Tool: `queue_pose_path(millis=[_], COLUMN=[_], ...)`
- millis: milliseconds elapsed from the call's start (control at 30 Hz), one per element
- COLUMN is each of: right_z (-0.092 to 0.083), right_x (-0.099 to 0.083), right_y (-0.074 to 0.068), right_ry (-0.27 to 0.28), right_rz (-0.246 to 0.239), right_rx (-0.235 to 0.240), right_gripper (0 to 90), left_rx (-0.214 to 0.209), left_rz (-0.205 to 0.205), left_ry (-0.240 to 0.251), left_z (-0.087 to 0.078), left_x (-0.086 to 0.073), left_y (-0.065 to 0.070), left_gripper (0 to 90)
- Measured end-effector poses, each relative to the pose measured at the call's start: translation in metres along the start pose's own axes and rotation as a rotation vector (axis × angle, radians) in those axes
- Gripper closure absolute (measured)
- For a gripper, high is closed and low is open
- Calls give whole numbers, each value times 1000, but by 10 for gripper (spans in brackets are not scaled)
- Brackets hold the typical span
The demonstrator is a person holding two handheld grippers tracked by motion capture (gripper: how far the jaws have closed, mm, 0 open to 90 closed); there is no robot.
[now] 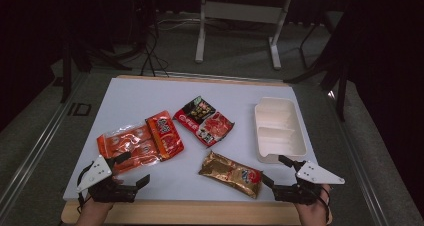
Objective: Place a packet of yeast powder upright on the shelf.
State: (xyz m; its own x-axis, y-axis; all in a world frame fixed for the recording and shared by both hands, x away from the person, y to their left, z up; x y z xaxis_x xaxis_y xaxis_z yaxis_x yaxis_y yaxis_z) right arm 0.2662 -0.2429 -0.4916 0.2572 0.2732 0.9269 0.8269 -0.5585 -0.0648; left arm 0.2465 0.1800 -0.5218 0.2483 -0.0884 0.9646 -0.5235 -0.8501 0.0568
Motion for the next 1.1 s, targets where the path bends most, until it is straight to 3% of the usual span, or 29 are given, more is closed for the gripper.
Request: queue_pose_path(millis=[133, 400, 500, 567, 700, 800, 1000, 1100], right_z=[1, 6, 7, 8, 8, 7, 4, 4], right_x=[0, -5, -7, -8, -4, -1, 9, 14], right_y=[-1, -2, -3, -3, -8, -9, -9, -11], right_ry=[0, -43, -58, -74, -74, -80, -86, -79], right_rz=[-18, -18, 6, -6, -26, -7, -22, -21], right_rx=[10, 28, 51, 40, 45, 54, 17, 34], right_gripper=[141, 142, 161, 159, 148, 137, 143, 146], left_rx=[3, -1, -1, 1, -2, -8, -21, -24], left_rz=[-1, -1, 4, 4, 2, 9, 18, 17], left_ry=[2, 0, -3, -4, -2, -6, -8, -16], left_z=[0, 1, 1, 2, 1, 1, 1, 1], left_x=[1, 1, 1, 1, 1, 0, 0, -1], left_y=[0, 3, 4, 3, 3, 4, 7, 7], left_gripper=[19, 19, 19, 19, 19, 19, 19, 19])
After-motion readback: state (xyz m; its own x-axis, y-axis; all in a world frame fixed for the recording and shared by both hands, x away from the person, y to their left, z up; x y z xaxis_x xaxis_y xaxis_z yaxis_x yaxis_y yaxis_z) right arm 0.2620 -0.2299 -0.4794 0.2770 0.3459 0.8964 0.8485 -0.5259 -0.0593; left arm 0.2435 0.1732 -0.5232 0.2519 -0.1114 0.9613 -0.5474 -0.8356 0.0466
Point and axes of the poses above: each handheld gripper's, and its own axes: z roughly forward along the jaws, x roughly out of its top, y roughly to its right, the point moved 7 cm from there along z, roughly forward along the jaws, and after that the axes turned 11 degrees about x, right-handed, at the moved point
